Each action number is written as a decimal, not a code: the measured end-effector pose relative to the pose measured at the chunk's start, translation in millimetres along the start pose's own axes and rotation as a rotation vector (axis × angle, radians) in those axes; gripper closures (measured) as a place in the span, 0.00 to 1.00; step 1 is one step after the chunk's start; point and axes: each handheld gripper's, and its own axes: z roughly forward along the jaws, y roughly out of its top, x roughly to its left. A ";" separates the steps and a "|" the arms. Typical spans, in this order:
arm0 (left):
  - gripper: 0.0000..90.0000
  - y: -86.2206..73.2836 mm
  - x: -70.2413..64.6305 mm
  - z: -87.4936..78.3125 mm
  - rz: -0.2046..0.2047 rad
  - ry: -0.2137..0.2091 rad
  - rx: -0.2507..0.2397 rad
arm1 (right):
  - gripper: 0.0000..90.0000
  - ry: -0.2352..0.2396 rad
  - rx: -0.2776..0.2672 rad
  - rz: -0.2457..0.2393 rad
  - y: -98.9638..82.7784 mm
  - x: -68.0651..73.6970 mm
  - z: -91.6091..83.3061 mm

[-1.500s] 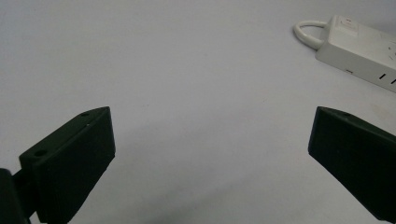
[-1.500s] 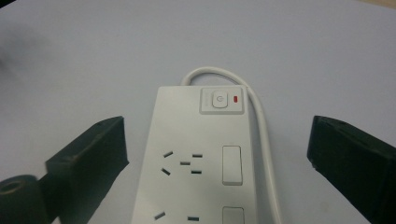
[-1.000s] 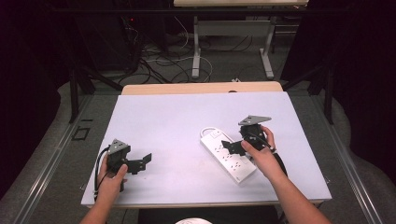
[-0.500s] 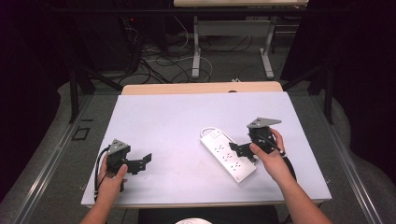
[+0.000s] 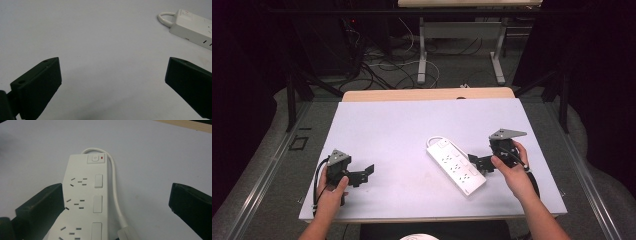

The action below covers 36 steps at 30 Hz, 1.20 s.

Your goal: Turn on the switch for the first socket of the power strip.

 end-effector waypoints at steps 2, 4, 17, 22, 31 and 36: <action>0.01 0.0 -0.1 0.2 0.000 0.001 -0.001 | 0.00 -0.003 -0.004 0.001 -1.8 -3.2 -1.8; 0.01 -0.1 0.0 0.2 0.000 0.001 -0.002 | 0.00 -0.011 -0.001 0.017 -4.1 -6.1 -4.0; 0.01 -0.3 0.4 -0.7 -0.003 0.001 0.006 | 0.00 -0.071 0.000 0.072 -23.8 -31.5 -15.5; 0.01 -0.3 0.6 -0.7 -0.003 0.002 0.007 | 0.00 -0.105 0.003 0.086 -31.1 -40.3 -18.4; 0.01 -0.4 1.0 -1.0 -0.003 0.003 0.005 | 0.00 -0.141 -0.007 0.127 -40.1 -52.6 -21.2; 0.01 -0.5 0.8 -1.2 -0.004 0.003 0.006 | 0.00 -0.162 -0.005 0.134 -46.2 -56.6 -19.4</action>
